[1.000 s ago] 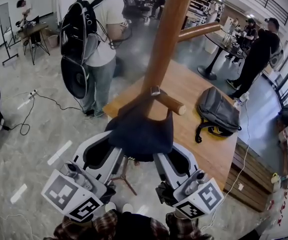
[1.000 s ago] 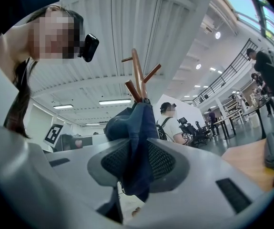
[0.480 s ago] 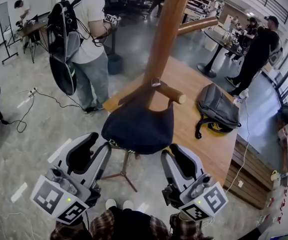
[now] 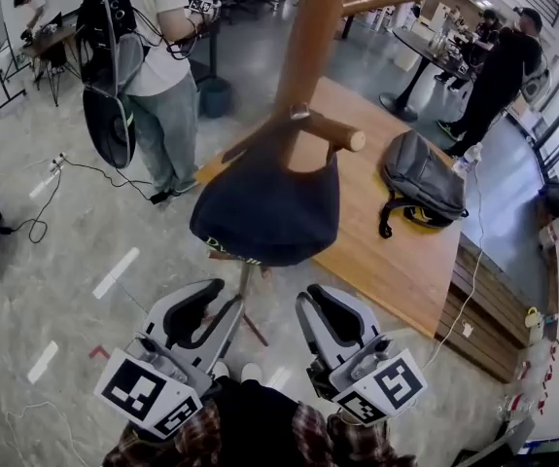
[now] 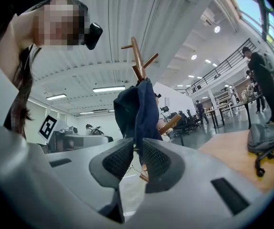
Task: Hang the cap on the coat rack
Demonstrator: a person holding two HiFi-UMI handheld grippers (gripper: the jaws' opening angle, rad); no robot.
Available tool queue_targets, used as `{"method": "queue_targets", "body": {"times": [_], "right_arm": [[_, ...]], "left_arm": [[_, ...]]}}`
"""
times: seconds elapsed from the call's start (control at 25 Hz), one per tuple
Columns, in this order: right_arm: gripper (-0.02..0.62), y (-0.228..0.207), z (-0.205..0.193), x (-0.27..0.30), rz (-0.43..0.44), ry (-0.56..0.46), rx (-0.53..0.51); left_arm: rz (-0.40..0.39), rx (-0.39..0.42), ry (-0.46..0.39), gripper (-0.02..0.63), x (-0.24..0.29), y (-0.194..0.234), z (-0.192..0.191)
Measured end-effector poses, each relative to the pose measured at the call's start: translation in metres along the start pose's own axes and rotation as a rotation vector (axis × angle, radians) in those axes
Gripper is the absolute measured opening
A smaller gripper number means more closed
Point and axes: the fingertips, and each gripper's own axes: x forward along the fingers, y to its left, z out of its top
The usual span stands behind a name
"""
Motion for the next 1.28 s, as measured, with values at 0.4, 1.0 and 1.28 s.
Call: {"method": "queue_targets", "body": {"times": [0.4, 1.0, 1.28], "right_arm": [[0.012, 0.017, -0.034, 0.000, 0.023, 0.062, 0.030], [0.011, 0.001, -0.032, 0.006, -0.001, 0.076, 0.021], [0.011, 0.001, -0.032, 0.013, 0.006, 0.082, 0.025]], "left_arm": [[-0.047, -0.047, 0.050, 0.011, 0.015, -0.026, -0.036], [-0.072, -0.033, 0.056, 0.011, 0.034, -0.028, -0.035], [-0.062, -0.034, 0.056, 0.011, 0.031, -0.020, -0.034]]}}
